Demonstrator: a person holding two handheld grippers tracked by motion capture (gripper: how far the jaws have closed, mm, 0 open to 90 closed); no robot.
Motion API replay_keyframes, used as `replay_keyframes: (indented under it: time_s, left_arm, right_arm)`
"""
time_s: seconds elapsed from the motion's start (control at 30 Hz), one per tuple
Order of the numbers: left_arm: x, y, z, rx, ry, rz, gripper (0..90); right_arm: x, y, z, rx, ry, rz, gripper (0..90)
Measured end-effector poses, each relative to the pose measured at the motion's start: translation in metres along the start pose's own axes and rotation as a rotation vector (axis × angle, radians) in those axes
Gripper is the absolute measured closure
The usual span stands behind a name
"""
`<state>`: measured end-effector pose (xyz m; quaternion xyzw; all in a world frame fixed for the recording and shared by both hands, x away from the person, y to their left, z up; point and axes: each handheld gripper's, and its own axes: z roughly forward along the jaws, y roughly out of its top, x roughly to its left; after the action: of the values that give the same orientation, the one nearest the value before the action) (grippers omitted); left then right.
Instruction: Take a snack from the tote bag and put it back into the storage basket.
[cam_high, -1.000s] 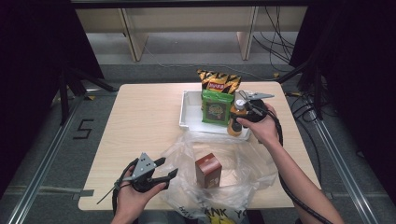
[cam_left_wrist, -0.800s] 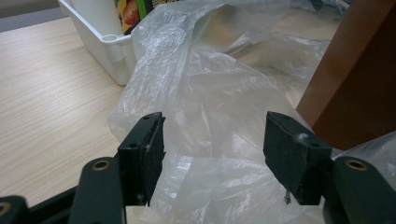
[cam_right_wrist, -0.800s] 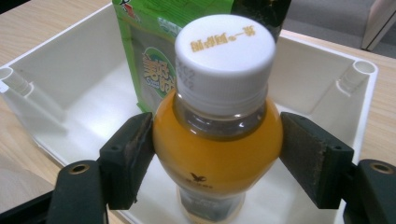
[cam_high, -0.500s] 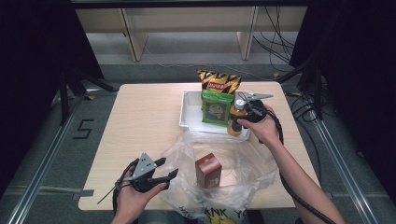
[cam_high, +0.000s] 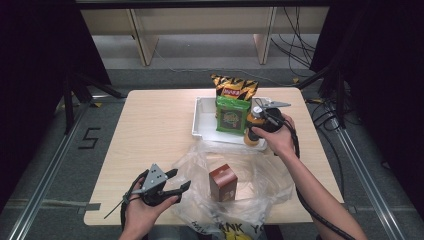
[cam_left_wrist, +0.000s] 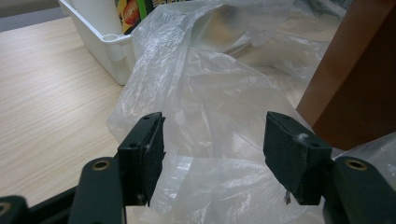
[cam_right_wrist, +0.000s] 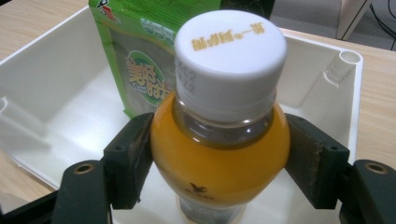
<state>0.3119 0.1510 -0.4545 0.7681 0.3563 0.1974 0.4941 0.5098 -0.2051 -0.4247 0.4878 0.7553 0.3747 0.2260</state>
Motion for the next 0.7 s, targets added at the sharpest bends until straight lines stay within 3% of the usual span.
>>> replay_keyframes:
  time_s: [0.3, 0.43, 0.5, 0.57, 0.63, 0.67, 0.7]
  left_arm:
    - [0.000, 0.000, 0.000, 0.000, -0.001, -0.002, 37.9]
    - [0.000, 0.000, 0.000, -0.001, 0.000, -0.002, 37.9]
    - [0.000, 0.000, 0.000, -0.002, -0.001, -0.002, 37.8]
    - [0.000, 0.000, 0.000, -0.003, -0.001, -0.003, 37.8]
    - [0.000, 0.001, 0.000, -0.004, 0.000, -0.004, 37.8]
    - [0.000, 0.001, 0.000, -0.006, 0.000, -0.004, 37.8]
    - [0.000, 0.001, 0.000, -0.005, -0.001, 0.002, 37.8]
  right_arm:
    - [0.002, 0.001, 0.002, -0.005, -0.014, 0.011, 30.4]
    - [0.001, 0.001, 0.003, -0.021, -0.015, -0.016, 26.4]
    - [0.006, 0.002, -0.002, 0.015, -0.024, 0.049, 25.6]
    - [0.001, 0.002, -0.003, -0.013, -0.018, -0.010, 25.2]
    - [0.001, 0.003, -0.006, -0.014, -0.023, -0.013, 24.6]
    - [0.004, 0.004, -0.010, -0.009, -0.007, 0.030, 24.4]
    - [0.004, 0.003, -0.011, -0.020, -0.010, 0.012, 24.3]
